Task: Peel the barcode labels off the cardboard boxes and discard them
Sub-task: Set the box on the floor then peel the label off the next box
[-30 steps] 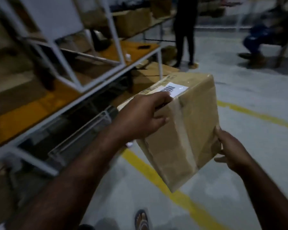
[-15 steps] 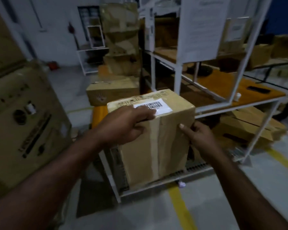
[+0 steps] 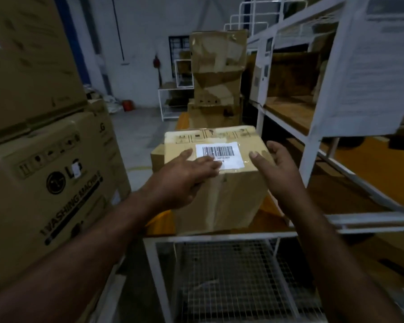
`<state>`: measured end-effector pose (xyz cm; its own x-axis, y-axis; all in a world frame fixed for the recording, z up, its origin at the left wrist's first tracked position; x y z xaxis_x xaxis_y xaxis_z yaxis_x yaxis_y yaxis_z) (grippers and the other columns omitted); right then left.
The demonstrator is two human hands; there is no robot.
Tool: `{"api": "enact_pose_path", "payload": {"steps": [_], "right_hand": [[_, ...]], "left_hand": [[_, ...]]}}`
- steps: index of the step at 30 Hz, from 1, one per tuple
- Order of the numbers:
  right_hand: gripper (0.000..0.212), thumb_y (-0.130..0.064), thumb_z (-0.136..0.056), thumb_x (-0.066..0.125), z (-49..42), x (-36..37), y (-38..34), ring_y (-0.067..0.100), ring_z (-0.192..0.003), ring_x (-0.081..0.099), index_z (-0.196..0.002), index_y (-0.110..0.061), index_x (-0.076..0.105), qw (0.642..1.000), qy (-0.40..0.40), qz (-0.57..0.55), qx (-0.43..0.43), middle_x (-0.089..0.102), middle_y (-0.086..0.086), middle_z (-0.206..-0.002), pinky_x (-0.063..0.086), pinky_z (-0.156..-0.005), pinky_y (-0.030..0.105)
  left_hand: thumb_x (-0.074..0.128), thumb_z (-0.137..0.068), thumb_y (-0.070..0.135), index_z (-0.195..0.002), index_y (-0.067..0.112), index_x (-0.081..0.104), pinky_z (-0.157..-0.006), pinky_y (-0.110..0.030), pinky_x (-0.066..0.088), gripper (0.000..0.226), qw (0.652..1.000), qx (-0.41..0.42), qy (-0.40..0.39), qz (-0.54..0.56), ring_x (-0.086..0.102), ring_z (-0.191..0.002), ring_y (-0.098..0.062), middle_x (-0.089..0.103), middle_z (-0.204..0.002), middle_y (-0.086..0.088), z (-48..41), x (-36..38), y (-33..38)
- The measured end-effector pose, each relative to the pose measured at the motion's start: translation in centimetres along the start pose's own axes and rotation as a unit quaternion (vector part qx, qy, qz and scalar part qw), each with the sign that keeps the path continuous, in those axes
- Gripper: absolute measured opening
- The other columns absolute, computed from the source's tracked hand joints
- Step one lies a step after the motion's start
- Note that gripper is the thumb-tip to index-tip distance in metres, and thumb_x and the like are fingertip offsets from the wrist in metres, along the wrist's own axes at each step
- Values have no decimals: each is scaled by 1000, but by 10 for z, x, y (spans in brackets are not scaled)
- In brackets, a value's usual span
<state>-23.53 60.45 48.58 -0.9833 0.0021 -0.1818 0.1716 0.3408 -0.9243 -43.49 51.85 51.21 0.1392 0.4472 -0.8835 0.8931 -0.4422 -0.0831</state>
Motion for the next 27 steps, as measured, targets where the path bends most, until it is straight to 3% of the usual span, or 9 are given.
{"api": "enact_pose_path", "payload": {"steps": [4,9,13,15,17,18,20,22,27], "right_hand": [[57,-45,-88,64,-64,7,17,21,-119,53,-139,-27,47,988,-26,153,-11,50,0,-141,53,-89,42],[41,-36,-91,61,-118,37,16,18,-117,54,-128,-20,57,957,-39,252,-139,49,1,-136,54,-91,37],[41,-37,-91,56,-143,73,19,23,-115,52,-124,-13,61,941,-43,284,-180,55,5,-126,47,-95,35],[50,-46,-90,51,-155,88,21,23,-120,45,-129,-15,57,921,-53,349,-165,53,3,-129,38,-100,35],[54,-52,-90,46,-165,98,23,23,-121,41,-131,-17,53,901,-69,404,-141,49,3,-129,35,-101,38],[55,-54,-90,44,-167,100,23,22,-120,41,-130,-17,53,894,-70,420,-140,49,3,-128,34,-100,39],[57,-57,-90,40,-170,102,24,22,-121,40,-129,-18,55,887,-69,436,-137,47,3,-127,35,-99,40],[60,-59,-89,35,-172,103,26,21,-121,40,-128,-19,56,884,-70,442,-138,47,2,-126,35,-99,40],[60,-61,-84,33,-173,101,26,18,-119,41,-125,-26,59,892,-76,425,-136,47,-3,-123,36,-98,38]], "left_hand": [[76,-80,0,-126,13,62,-107,-63,40,50,999,31,22,-34,54,-131,-21,61,-138,-4,-29,39,-22],[85,-69,2,-130,20,53,-107,-61,41,71,1000,-3,-8,-19,50,-135,-19,58,-141,-3,-52,80,-50],[61,-89,25,-127,28,60,-117,-50,30,39,999,-24,-21,20,44,-139,-7,57,-141,9,-70,79,-70],[49,-92,40,-121,31,67,-116,-43,33,35,995,-81,-9,63,57,-124,-3,68,-127,11,-85,67,-84],[51,-93,42,-115,29,71,-94,-37,49,32,986,-137,38,87,65,-98,-12,74,-105,7,-105,54,-100],[55,-93,39,-116,29,70,-81,-33,48,30,982,-161,58,79,63,-93,-14,73,-103,6,-116,50,-108],[55,-97,41,-123,32,63,-73,-29,41,29,972,-223,52,54,53,-94,-9,65,-111,9,-133,53,-123],[50,-97,50,-123,34,59,-73,-29,38,31,964,-255,37,58,48,-93,-7,58,-107,13,-141,66,-136],[38,-90,58,-96,31,66,-82,-34,42,39,975,-215,34,44,50,-96,-12,62,-97,17,-148,88,-146]]}}
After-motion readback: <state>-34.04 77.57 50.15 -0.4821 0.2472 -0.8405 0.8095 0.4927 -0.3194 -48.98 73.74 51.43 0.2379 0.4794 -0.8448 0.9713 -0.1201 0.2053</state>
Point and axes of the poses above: each hand's wrist, its own z-axis away from the middle knuckle, its own x-axis out of the palm, y = z × x, the point moved 6 cm from there along -z, towards the middle knuckle
